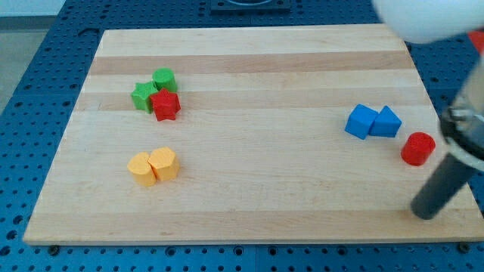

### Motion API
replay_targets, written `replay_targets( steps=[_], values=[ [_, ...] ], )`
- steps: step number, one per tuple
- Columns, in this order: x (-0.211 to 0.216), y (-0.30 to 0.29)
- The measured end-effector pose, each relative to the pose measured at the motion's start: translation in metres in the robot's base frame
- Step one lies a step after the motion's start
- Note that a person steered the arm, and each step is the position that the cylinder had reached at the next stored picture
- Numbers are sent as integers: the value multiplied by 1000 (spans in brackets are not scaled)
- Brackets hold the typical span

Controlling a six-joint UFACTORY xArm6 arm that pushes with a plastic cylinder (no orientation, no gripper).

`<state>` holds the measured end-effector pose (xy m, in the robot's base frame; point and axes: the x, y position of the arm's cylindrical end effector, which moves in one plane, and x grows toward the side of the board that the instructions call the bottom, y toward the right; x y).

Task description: Push the red circle towards the bottom center

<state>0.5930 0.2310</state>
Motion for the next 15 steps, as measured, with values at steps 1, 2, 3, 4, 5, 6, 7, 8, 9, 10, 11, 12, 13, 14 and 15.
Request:
replay_targets(
  steps=[1, 2, 3, 4, 5, 6, 7, 8, 9, 10, 11, 12, 13, 14, 15],
  values=[
    [-2, 27],
    [-7, 66],
    [-51, 66],
    [-53, 66],
    [-91, 65],
    [-91, 64],
    [-99, 42],
    [-99, 19],
    [-99, -1],
    [-98, -24],
    [-96, -48],
    [-91, -73],
    [-84, -101],
    [-79, -126],
    [-73, -106]
  ],
)
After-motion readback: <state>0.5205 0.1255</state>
